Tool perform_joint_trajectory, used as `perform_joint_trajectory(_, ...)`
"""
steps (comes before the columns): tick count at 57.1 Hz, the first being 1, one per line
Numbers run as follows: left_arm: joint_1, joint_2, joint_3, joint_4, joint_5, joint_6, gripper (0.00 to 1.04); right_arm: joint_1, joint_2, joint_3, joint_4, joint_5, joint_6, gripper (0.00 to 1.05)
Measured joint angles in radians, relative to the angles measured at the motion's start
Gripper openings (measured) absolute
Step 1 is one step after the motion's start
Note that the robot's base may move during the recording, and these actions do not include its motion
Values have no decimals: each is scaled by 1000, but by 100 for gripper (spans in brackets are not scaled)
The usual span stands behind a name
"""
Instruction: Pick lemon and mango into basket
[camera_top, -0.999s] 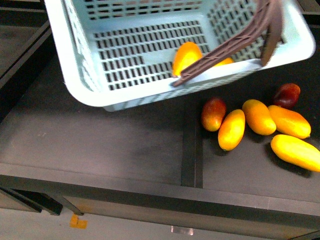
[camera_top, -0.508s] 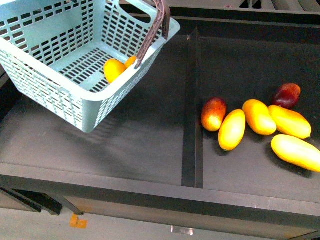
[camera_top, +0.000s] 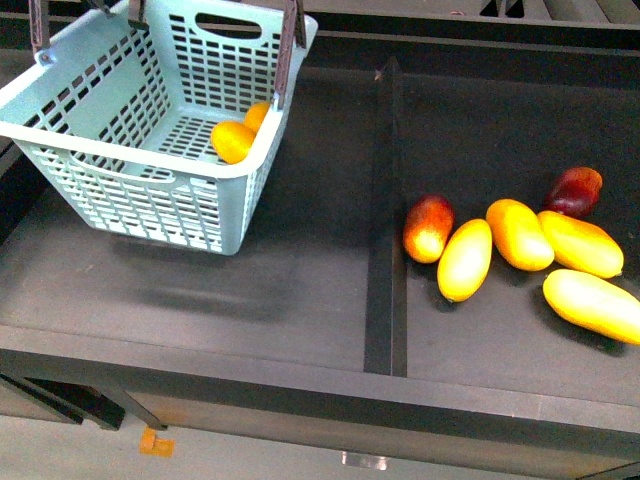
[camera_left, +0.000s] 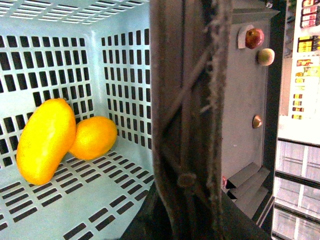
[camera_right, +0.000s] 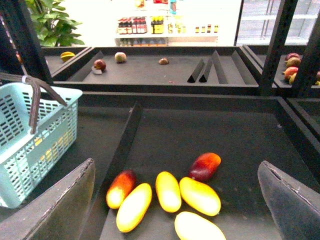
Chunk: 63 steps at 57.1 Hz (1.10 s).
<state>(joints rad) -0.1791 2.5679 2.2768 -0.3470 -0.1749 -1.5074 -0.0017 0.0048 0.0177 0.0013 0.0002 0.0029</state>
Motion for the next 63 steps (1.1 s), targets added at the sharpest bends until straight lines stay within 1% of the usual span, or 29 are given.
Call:
perform_joint_trajectory(14, -7, -71, -150, 49, 35, -35, 6, 0, 0, 0, 0, 0, 0, 96)
perform_joint_trajectory(15, -6, -75, -156, 52, 40, -37, 8, 0, 0, 0, 0, 0, 0, 96)
perform_joint_trajectory(23, -4, -101, -209, 79, 43, -43, 31, 0, 0, 0, 0, 0, 0, 96)
perform_joint_trajectory(26, -2, -134, -266, 106, 14, -49, 45, 0, 0, 0, 0, 0, 0, 96)
perform_joint_trajectory(29, 2, -176, -323, 129, -10, -55, 55, 0, 0, 0, 0, 0, 0, 96)
perform_joint_trajectory(30, 3, -185, -334, 134, -13, -55, 57, 0, 0, 0, 0, 0, 0, 96)
perform_joint_trajectory(31, 8, -212, -365, 146, -19, -55, 62, 0, 0, 0, 0, 0, 0, 96)
perform_joint_trajectory(32, 10, -221, -376, 147, -22, -54, 64, 0, 0, 0, 0, 0, 0, 96)
perform_joint_trajectory(38, 29, -347, -506, 171, -84, -53, 83, 0, 0, 0, 0, 0, 0, 96)
perform_joint_trajectory(43, 40, -452, -598, 113, -176, -35, 98, 0, 0, 0, 0, 0, 0, 96)
perform_joint_trajectory(44, 41, -471, -610, 86, -192, -27, 99, 0, 0, 0, 0, 0, 0, 96)
perform_joint_trajectory(46, 41, -509, -637, 48, -219, -20, 98, 0, 0, 0, 0, 0, 0, 96)
perform_joint_trajectory(48, 39, -537, -663, 45, -227, -19, 97, 0, 0, 0, 0, 0, 0, 96)
perform_joint_trajectory(51, 32, -580, -697, 27, -212, 13, 97, 0, 0, 0, 0, 0, 0, 96)
perform_joint_trajectory(52, 32, -602, -741, 92, -175, 93, 95, 0, 0, 0, 0, 0, 0, 96)
perform_joint_trajectory(53, 32, -628, -799, 198, -126, 149, 91, 0, 0, 0, 0, 0, 0, 96)
perform_joint_trajectory(54, 34, -640, -827, 252, -97, 190, 89, 0, 0, 0, 0, 0, 0, 96)
perform_joint_trajectory(55, 35, -665, -888, 359, -46, 283, 86, 0, 0, 0, 0, 0, 0, 96)
perform_joint_trajectory(57, 37, -713, -1013, 573, 13, 510, 79, 0, 0, 0, 0, 0, 0, 96)
perform_joint_trajectory(58, 37, -747, -1105, 733, 42, 638, 74, 0, 0, 0, 0, 0, 0, 96)
perform_joint_trajectory(59, 38, -779, -1191, 877, 53, 788, 68, 0, 0, 0, 0, 0, 0, 96)
perform_joint_trajectory(60, 40, -799, -1240, 952, 57, 878, 65, 0, 0, 0, 0, 0, 0, 96)
perform_joint_trajectory(61, 41, -810, -1265, 988, 58, 923, 63, 0, 0, 0, 0, 0, 0, 96)
perform_joint_trajectory(62, 47, -843, -1334, 1078, 66, 1048, 58, 0, 0, 0, 0, 0, 0, 96)
perform_joint_trajectory(63, 52, -864, -1375, 1125, 68, 1137, 54, 0, 0, 0, 0, 0, 0, 96)
